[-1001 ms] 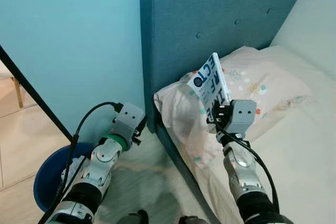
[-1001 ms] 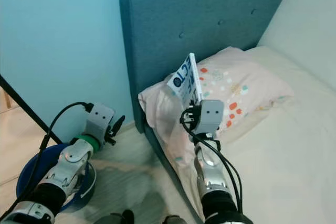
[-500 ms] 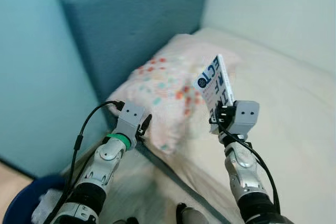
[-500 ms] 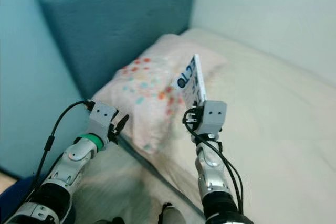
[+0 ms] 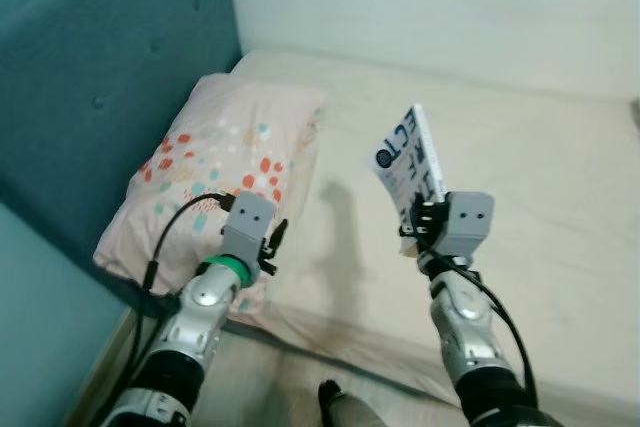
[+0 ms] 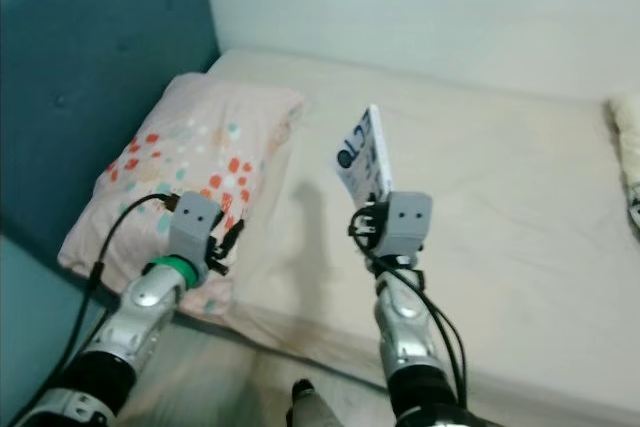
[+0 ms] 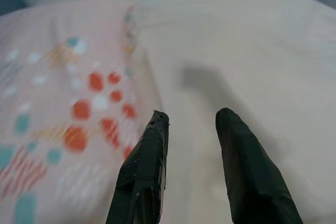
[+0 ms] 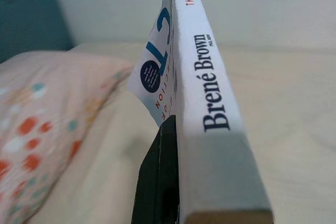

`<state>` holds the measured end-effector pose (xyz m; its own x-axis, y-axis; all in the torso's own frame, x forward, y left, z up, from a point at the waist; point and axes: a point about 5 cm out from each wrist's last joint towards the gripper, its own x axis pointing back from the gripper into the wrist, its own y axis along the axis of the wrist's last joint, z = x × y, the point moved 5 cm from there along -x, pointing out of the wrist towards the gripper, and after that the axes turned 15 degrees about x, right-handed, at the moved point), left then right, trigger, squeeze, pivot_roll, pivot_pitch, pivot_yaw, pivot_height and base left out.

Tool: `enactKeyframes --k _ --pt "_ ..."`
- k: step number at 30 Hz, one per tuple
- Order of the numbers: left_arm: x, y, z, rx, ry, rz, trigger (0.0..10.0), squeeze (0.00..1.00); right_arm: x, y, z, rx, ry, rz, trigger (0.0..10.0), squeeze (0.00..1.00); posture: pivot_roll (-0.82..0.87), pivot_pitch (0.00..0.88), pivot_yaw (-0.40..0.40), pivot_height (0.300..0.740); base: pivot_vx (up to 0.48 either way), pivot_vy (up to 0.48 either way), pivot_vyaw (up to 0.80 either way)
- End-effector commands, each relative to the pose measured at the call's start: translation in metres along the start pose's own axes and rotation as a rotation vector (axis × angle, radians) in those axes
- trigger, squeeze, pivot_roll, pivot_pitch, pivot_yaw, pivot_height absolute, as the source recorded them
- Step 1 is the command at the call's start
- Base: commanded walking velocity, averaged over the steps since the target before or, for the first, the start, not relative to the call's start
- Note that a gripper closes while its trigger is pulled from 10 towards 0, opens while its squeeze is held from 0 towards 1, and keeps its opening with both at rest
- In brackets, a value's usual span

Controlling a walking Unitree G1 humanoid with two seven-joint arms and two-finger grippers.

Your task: Clean up the room

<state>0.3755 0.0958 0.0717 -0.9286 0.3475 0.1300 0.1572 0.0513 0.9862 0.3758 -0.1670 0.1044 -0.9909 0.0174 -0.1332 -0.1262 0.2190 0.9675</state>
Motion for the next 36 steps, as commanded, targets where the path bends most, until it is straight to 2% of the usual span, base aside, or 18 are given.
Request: enactKeyframes --k 1,9,15,17,21,31,36 --pt "0.003 -0.007 0.004 -0.003 0.014 0.026 10.0 0.00 0.000 0.001 0.000 -0.011 -0.003 -0.003 10.0 0.00 -0.08 0.065 0.084 0.740 0.000 0.000 -0.80" --pt "0.004 -0.007 0.005 -0.006 0.019 0.032 10.0 0.00 0.000 0.001 0.004 -0.017 0.017 -0.001 10.0 0.00 -0.08 0.065 0.085 0.740 0.000 0.000 -0.75" --pt "0.004 -0.008 0.005 -0.009 0.022 0.035 10.0 0.00 0.000 0.002 0.015 -0.009 0.075 -0.008 10.0 0.00 -0.08 0.065 0.086 0.740 0.000 0.000 0.00" --pt "0.004 -0.008 0.005 -0.010 0.025 0.036 10.0 0.00 0.001 0.003 0.023 -0.005 0.122 -0.012 10.0 0.00 -0.08 0.066 0.084 0.740 0.000 0.000 0.00" --pt "0.004 -0.008 0.006 -0.010 0.027 0.036 10.0 0.00 0.002 0.003 0.026 -0.005 0.137 -0.014 10.0 0.00 -0.08 0.066 0.083 0.740 0.000 0.000 0.00" --pt "0.005 -0.008 0.004 -0.018 0.025 0.028 10.0 0.00 0.006 -0.002 0.027 -0.013 0.125 0.001 10.0 0.00 -0.08 0.065 0.082 0.740 0.000 0.000 0.00" --pt "0.005 -0.010 0.003 -0.024 0.024 0.030 10.0 0.00 0.005 0.000 0.018 -0.030 0.056 -0.008 10.0 0.00 -0.08 0.062 0.081 0.725 0.000 0.000 0.00"
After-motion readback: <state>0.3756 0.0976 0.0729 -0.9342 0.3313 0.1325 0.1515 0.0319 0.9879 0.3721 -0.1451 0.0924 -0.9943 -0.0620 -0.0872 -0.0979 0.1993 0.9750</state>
